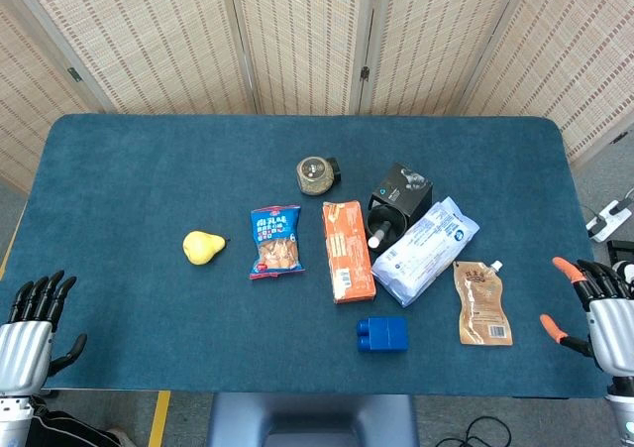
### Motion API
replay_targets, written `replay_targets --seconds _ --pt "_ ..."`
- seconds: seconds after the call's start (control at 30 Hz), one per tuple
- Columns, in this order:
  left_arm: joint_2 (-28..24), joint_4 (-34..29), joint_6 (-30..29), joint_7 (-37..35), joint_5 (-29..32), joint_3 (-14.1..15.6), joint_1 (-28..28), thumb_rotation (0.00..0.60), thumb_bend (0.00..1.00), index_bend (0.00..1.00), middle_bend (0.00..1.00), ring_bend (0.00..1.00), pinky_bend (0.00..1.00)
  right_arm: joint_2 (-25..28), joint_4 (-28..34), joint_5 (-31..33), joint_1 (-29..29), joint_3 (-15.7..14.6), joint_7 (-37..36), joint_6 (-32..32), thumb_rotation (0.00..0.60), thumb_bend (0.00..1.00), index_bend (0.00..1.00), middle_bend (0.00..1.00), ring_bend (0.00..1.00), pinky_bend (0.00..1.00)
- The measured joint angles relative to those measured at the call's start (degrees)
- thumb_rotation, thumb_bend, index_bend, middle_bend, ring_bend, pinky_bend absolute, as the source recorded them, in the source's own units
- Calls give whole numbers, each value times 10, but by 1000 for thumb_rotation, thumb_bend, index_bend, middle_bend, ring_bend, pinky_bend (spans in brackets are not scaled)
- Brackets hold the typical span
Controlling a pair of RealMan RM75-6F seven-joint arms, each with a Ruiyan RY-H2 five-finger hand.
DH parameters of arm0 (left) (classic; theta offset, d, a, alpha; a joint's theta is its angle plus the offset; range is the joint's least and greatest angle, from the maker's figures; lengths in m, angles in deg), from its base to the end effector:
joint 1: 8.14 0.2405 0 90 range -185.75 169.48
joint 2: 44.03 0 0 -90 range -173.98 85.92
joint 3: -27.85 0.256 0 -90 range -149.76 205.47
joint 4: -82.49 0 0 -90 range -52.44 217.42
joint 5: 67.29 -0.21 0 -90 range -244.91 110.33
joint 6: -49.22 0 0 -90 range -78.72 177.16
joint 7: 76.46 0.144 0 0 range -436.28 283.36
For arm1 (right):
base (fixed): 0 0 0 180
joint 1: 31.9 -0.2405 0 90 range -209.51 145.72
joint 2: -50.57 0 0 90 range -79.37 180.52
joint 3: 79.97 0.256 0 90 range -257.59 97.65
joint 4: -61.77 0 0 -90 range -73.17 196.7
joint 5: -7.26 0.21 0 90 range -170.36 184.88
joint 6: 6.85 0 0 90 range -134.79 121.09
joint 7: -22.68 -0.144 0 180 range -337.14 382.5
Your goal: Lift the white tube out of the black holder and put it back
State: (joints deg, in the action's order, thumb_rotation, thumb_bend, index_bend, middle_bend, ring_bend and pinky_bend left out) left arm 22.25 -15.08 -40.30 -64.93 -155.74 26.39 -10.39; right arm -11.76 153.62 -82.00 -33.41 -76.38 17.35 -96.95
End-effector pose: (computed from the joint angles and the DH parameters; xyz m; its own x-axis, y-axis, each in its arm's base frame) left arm -0.2893 0.1607 0.1451 0.4634 -0.0300 0.8856 0.8859 -0.0082 -0.4638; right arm -0.3111 -0.1651 0.1797 0.3472 0.0742 0.9348 -0.9367 -0.0198 0.3495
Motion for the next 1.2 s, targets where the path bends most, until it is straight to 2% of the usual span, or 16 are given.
replay_targets --seconds 0.37,0.6,0.8,0.9,1.0,1.03,1.13,1.2 --pt "0 -10 4 17 3 0 -1 600 349 124 79 34 79 -2 -7 6 -11 0 -10 24 600 172 170 254 128 141" --pt "-2 -16 4 22 2 0 -1 600 349 124 79 34 79 1 -8 10 -23 1 -21 45 600 245 184 271 132 144" --pt "0 -20 10 30 5 -4 -6 600 350 124 79 35 79 1 4 20 -58 17 -10 88 600 246 219 282 140 151" --pt "1 -22 12 33 6 -4 -7 600 349 124 79 35 79 -5 14 31 -84 31 -3 117 600 192 239 286 143 151" --pt "2 -23 14 34 8 -4 -8 600 350 124 79 34 79 -10 26 47 -112 45 4 153 600 54 242 258 135 152" --pt "2 -22 14 34 8 -3 -7 600 349 124 79 34 79 -12 31 54 -125 51 8 169 600 36 242 248 128 152" --pt "1 -22 13 34 8 -3 -7 600 349 124 79 34 79 -19 43 74 -156 66 19 206 600 28 242 221 100 142" --pt "1 -21 12 33 8 -3 -6 600 349 124 79 34 79 -23 48 83 -168 72 25 219 600 102 242 201 74 131"
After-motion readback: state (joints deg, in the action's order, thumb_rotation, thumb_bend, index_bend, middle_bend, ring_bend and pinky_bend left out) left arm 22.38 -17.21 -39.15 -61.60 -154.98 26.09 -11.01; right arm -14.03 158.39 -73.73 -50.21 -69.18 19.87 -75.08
